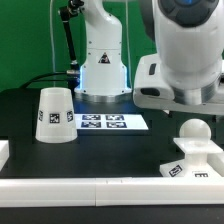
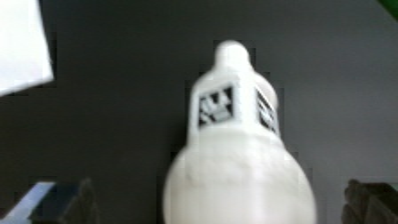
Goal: Assemble lamp
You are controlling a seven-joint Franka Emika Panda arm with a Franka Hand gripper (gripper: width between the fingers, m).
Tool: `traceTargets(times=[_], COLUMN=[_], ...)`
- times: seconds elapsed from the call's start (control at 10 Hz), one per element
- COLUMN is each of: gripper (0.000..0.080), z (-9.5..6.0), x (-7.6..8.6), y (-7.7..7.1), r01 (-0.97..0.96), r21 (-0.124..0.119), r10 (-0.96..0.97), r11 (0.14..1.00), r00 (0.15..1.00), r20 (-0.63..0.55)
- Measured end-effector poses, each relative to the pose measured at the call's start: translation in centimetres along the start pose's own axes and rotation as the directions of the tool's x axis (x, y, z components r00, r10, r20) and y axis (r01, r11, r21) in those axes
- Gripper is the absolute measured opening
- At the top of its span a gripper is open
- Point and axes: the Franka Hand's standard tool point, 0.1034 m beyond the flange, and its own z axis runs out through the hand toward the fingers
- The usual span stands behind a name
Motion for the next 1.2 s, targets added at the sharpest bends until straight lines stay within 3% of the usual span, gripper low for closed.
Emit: traceTargets(times=[0.5,1.2], gripper=[0.0698,0.0698], z=[0.8,3.3], x=[0.6,1.5], y=[-1.0,-1.4], r01=[0.006,0.011], r21=[-0.006,-0.017], r10=[-0.006,-0.011], r11=[1.000,1.000], r00=[1.000,1.000], r20=[0.000,-0.024])
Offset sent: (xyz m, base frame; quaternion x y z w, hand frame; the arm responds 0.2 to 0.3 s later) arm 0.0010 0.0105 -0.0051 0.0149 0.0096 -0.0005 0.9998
